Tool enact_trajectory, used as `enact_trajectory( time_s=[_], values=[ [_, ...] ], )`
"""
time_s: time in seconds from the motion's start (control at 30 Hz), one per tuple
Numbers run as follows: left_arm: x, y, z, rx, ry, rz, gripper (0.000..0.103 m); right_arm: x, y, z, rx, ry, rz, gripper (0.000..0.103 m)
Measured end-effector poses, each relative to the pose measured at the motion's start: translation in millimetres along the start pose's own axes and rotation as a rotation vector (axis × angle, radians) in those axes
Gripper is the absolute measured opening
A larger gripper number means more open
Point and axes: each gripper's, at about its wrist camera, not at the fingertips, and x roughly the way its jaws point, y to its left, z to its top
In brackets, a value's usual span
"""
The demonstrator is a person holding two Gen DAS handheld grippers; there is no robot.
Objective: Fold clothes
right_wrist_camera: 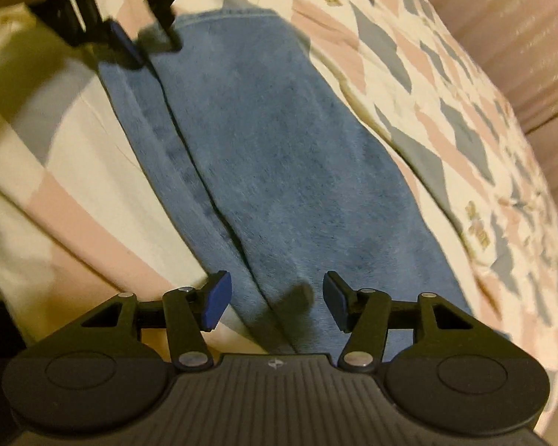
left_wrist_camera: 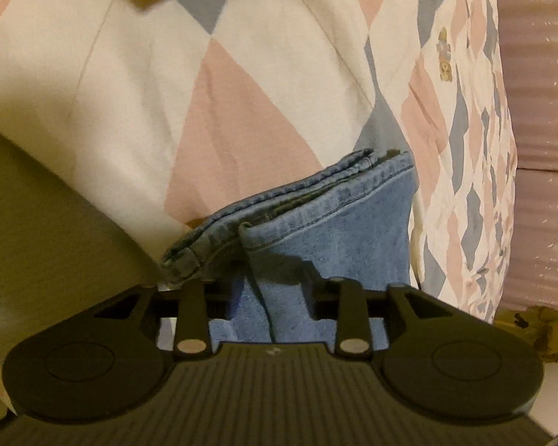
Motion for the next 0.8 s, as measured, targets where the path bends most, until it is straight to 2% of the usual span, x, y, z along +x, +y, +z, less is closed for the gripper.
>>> enact_trajectory(
  time_s=[0.07, 0.1, 0.13, 0.17, 0.2, 0.23, 0.3, 0.43, 0.6, 0.7, 0.77, 0.8],
  values=[
    [1.2, -4.0, -1.6, 0.031, -0.008, 0.011, 0.03, 6.9, 3.2, -1.0, -0.032, 0.006, -0.034, 0.053],
    [1.8, -6.0, -2.4, 0.047, -0.013, 0.017, 0.022, 9.5, 4.8, -1.8, -0.052, 0.005, -0.046, 0.046],
    [-0.7, -10.4, -4.6, 0.095, -0.032, 0.035, 0.011, 11.7, 6.3, -2.8, -0.074, 0.001, -0.056, 0.034],
    [-5.9, -13.8, -8.1, 0.147, -0.048, 0.038, 0.0, 13.8, 7.8, -3.7, -0.096, -0.003, -0.066, 0.027],
    [-11.4, -17.1, -11.7, 0.199, -0.065, 0.039, 0.0, 14.6, 9.4, -4.7, -0.12, -0.01, -0.069, 0.011],
    [-16.8, -20.4, -15.3, 0.251, -0.082, 0.041, 0.0, 12.9, 10.1, -5.7, -0.135, -0.022, -0.075, 0.004],
    [-37.9, -24.8, -27.6, 0.354, -0.128, 0.0, 0.0, 7.7, 10.7, -7.6, -0.154, -0.049, -0.091, 0.0],
    [-73.9, -23.3, -53.2, 0.504, -0.194, 0.001, 0.0, -11.8, 5.8, -14.4, -0.117, -0.103, -0.077, 0.0],
    [-52.8, -6.2, -62.0, 0.549, -0.185, 0.106, 0.0, -13.6, 16.5, -23.9, -0.17, -0.099, -0.023, 0.0],
    [-36.3, -12.3, -64.7, 0.592, -0.173, 0.168, 0.003, -3.3, 19.3, -21.6, -0.174, -0.073, 0.002, 0.001],
    [-31.6, -16.2, -65.9, 0.636, -0.167, 0.208, 0.005, 3.0, 21.2, -19.0, -0.172, -0.057, 0.022, 0.013],
    [-29.2, -18.1, -66.5, 0.659, -0.164, 0.227, 0.005, 4.2, 20.7, -17.4, -0.164, -0.054, 0.041, 0.022]
  ],
)
